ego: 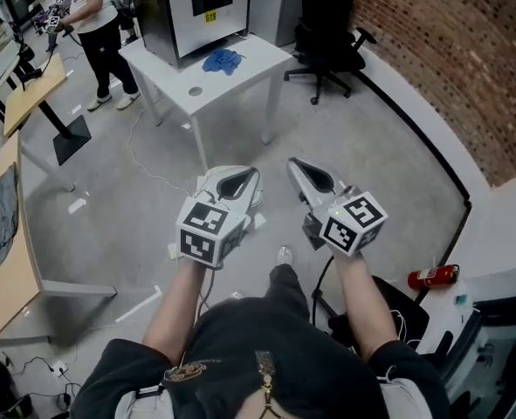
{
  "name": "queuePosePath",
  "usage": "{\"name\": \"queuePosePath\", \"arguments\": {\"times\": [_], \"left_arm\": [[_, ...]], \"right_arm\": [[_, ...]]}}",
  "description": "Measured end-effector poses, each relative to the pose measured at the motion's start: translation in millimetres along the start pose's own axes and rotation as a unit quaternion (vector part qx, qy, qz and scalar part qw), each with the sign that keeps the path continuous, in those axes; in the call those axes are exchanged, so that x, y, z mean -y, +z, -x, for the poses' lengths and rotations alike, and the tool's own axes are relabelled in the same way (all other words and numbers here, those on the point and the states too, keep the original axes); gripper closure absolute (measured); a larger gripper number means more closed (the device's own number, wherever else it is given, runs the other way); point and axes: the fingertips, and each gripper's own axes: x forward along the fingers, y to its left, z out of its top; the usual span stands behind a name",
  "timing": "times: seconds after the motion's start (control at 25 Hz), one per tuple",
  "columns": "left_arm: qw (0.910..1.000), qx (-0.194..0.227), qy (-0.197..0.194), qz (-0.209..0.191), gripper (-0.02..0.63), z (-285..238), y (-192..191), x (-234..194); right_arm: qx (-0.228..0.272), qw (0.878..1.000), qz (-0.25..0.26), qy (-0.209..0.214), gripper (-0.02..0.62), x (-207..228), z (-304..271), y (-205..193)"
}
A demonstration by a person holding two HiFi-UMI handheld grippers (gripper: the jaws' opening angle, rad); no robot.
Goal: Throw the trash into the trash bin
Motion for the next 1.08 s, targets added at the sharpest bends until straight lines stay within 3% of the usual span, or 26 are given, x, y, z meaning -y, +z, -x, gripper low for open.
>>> {"name": "queuePosePath", "arguments": {"times": [0.68, 1.08], "left_arm": [[0.9998, 0.012, -0.012, -0.006, 0.6, -4.5, 10.1, 22.8], [0.9999, 0.012, -0.01, -0.004, 0.6, 3.2, 25.1, 11.6]], "right_arm": [[0.011, 1.0, 0.016, -0.003, 0.592, 4.2, 25.2, 14.7], [0.01, 1.0, 0.018, 0.004, 0.592, -4.3, 10.6, 33.2]]}}
